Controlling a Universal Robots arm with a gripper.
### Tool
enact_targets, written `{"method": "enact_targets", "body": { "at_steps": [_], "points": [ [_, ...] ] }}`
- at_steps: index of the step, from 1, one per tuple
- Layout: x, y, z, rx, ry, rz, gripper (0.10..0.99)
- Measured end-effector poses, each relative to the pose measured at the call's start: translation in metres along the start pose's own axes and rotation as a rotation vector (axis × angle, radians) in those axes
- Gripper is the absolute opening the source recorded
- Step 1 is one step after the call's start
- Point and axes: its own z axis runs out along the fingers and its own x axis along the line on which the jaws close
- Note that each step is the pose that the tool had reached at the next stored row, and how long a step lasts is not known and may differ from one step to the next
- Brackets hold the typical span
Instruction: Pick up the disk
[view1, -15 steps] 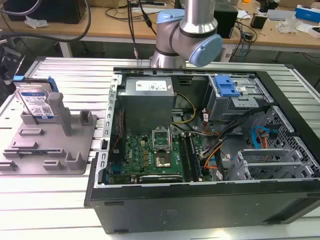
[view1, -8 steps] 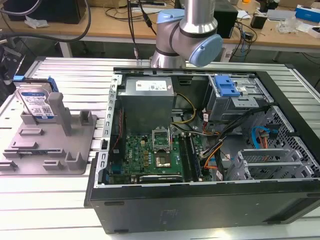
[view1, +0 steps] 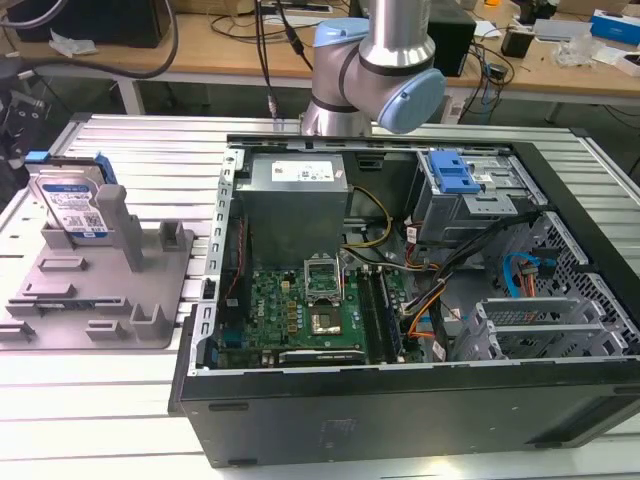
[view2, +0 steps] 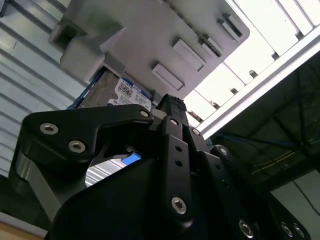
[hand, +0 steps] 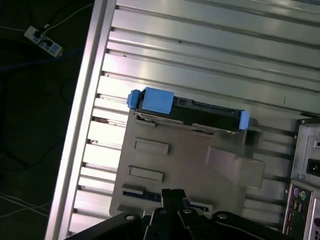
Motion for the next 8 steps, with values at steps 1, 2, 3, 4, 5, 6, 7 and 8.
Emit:
{"method": "enact_targets", "body": {
  "at_steps": [1,2,3,4,5,6,7,8],
  "points": [
    [0.0000,0.0000,0.0000,0.000,0.0008,-0.020,0.106],
    [0.0000,0.0000,0.0000,0.000,0.0017,-0.047,0.106],
    [0.0000,0.0000,0.0000,0.000,0.0030,-0.076,0.106],
    [0.0000,0.0000,0.0000,0.000,0.0036,-0.095,0.106],
    [0.0000,0.0000,0.0000,0.000,0.0044,-0.113,0.106],
    [0.0000,0.0000,0.0000,0.000,0.0053,-0.138,0.106],
    [0.0000,0.0000,0.0000,0.000,0.0060,-0.158,0.106],
    [0.0000,0.0000,0.0000,0.000,0.0070,-0.185,0.106]
  ]
}}
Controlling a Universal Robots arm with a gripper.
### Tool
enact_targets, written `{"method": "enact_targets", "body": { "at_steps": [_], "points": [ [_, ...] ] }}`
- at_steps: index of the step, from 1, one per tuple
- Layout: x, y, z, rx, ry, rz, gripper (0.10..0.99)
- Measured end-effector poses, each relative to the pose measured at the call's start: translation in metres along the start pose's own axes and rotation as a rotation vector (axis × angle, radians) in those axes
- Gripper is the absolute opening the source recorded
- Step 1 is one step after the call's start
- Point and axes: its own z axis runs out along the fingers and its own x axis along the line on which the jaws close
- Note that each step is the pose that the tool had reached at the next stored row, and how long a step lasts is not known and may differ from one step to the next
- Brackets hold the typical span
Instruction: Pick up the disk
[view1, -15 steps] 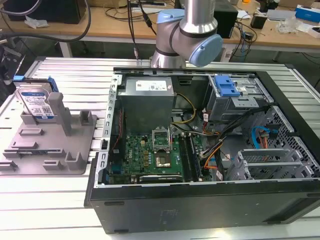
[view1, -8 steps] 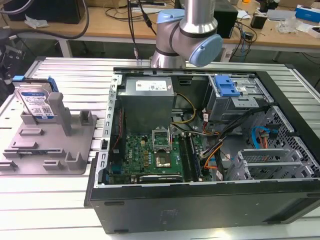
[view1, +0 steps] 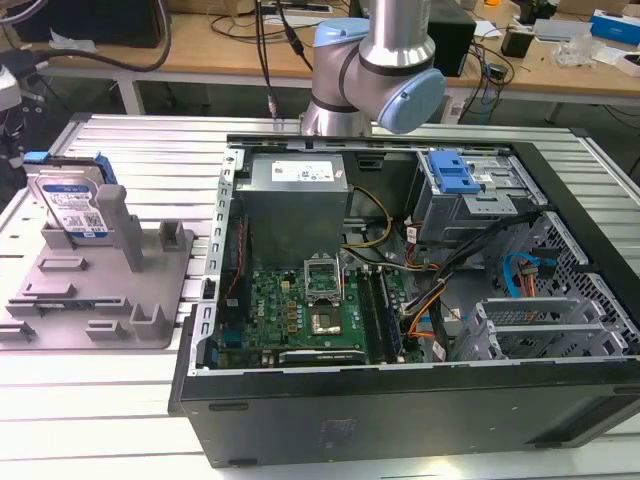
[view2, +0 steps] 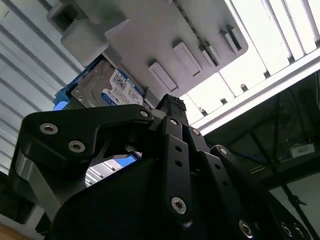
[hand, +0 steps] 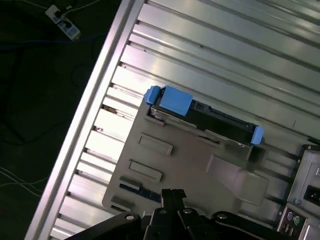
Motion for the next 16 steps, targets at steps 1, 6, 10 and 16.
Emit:
{"method": "enact_targets", "body": {
  "at_steps": [1,6,10,16],
  "points": [
    [0.0000,0.0000,0.0000,0.000,0.0006,-0.018,0.106],
    [0.0000,-0.0001,0.0000,0.001,0.0033,-0.145,0.106],
    [0.0000,0.0000,0.0000,0.002,0.0041,-0.225,0.106],
    [0.0000,0.0000,0.0000,0.006,0.0016,-0.384,0.106]
  ]
}}
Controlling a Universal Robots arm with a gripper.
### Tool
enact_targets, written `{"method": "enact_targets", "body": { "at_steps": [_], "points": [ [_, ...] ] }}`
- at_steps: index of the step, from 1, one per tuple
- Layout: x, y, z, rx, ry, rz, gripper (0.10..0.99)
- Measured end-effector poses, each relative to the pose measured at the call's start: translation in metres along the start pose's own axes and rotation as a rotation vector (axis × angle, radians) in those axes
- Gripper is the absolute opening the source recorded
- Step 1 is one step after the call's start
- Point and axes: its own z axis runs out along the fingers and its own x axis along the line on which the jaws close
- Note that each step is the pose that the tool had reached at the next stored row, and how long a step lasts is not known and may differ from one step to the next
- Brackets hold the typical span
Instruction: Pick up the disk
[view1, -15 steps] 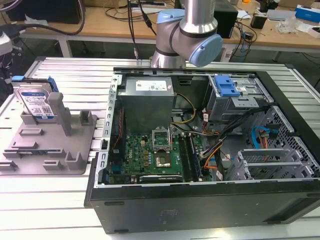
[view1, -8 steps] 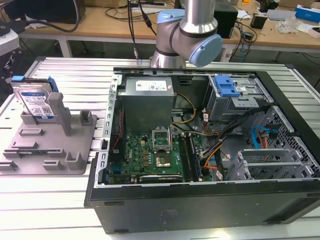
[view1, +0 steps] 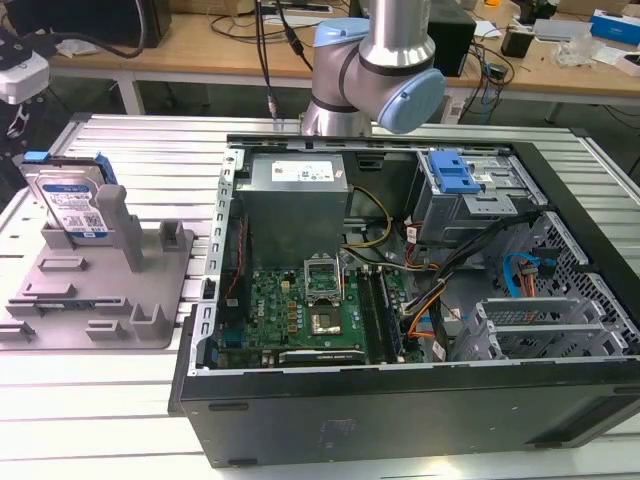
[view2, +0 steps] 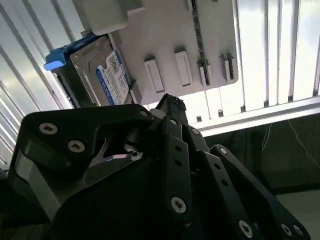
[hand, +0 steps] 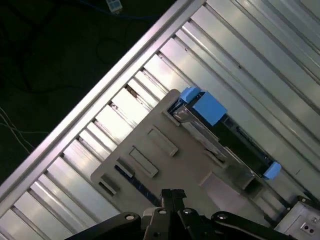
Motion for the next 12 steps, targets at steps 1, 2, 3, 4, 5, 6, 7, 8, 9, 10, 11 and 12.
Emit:
{"method": "enact_targets", "body": {
  "at_steps": [1,2,3,4,5,6,7,8,9,10,11,12],
  "points": [
    [0.0000,0.0000,0.0000,0.001,0.0004,-0.067,0.106],
    [0.0000,0.0000,0.0002,0.001,0.0007,-0.115,0.106],
    [0.0000,0.0000,0.0002,0.002,0.0011,-0.149,0.106],
    [0.0000,0.0000,0.0003,0.002,0.0011,-0.168,0.106],
    [0.0000,0.0000,0.0004,0.002,0.0013,-0.195,0.106],
    [0.0000,0.0000,0.0005,0.003,0.0013,-0.224,0.114],
    [0.0000,0.0000,0.0006,0.004,0.0012,-0.258,0.235],
    [0.0000,0.0000,0.0007,0.004,0.0012,-0.278,0.235],
    [0.0000,0.0000,0.0008,0.005,0.0011,-0.303,0.294],
    [0.0000,0.0000,0.0009,0.005,0.0010,-0.326,0.357],
    [0.0000,0.0000,0.0010,0.006,0.0007,-0.344,0.416],
    [0.0000,0.0000,0.0012,0.007,0.0005,-0.367,0.482]
  ]
}}
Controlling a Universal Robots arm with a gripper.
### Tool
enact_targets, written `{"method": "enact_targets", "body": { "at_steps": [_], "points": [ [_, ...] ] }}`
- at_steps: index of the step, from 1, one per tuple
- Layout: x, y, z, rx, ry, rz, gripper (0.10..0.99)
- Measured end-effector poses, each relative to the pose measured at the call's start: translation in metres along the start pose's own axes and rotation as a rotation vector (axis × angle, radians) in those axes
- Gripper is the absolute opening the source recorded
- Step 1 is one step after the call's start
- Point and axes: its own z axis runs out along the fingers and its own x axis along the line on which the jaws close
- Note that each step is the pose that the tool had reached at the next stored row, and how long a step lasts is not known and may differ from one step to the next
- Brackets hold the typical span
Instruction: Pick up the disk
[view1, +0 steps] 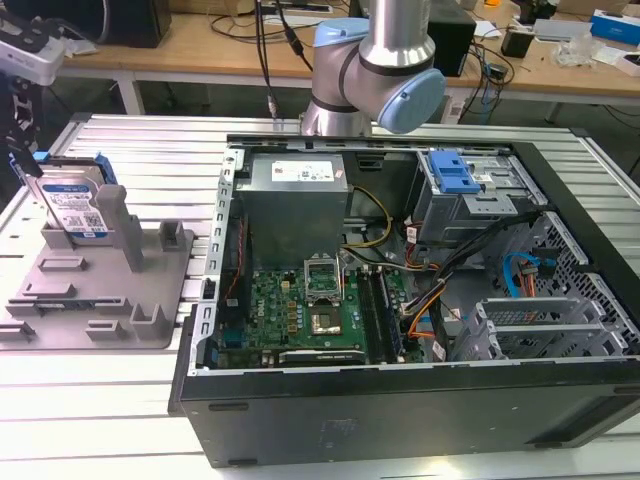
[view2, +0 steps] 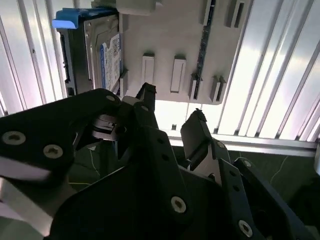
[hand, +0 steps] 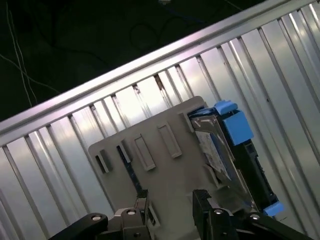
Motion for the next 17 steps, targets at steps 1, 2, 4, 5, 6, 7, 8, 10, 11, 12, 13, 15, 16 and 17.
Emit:
{"method": "enact_targets", "body": {
  "at_steps": [1,2,4,5,6,7,8,10,11,12,13,15,16,17],
  "points": [
    [0.0000,0.0000,0.0001,0.000,0.0000,-0.015,0.482],
    [0.0000,0.0000,0.0002,0.000,0.0003,-0.032,0.482],
    [0.0000,0.0000,0.0004,-0.001,0.0009,-0.072,0.482],
    [0.0000,0.0000,0.0005,-0.001,0.0012,-0.092,0.482],
    [0.0000,0.0000,0.0007,-0.002,0.0017,-0.119,0.482],
    [0.0000,0.0000,0.0008,-0.002,0.0020,-0.135,0.482],
    [0.0000,0.0000,0.0010,-0.003,0.0026,-0.170,0.482],
    [0.0000,0.0000,0.0016,-0.004,0.0037,-0.243,0.482],
    [0.0000,0.0000,0.0018,-0.004,0.0042,-0.275,0.482],
    [0.0000,0.0000,0.0019,-0.005,0.0045,-0.292,0.482],
    [0.0000,0.0000,0.0021,-0.005,0.0052,-0.330,0.482],
    [0.0000,0.0000,0.0022,-0.006,0.0055,-0.354,0.482],
    [0.0000,0.0000,0.0022,-0.006,0.0056,-0.354,0.482],
    [0.0000,0.0000,0.0022,-0.006,0.0057,-0.354,0.482]
  ]
}}
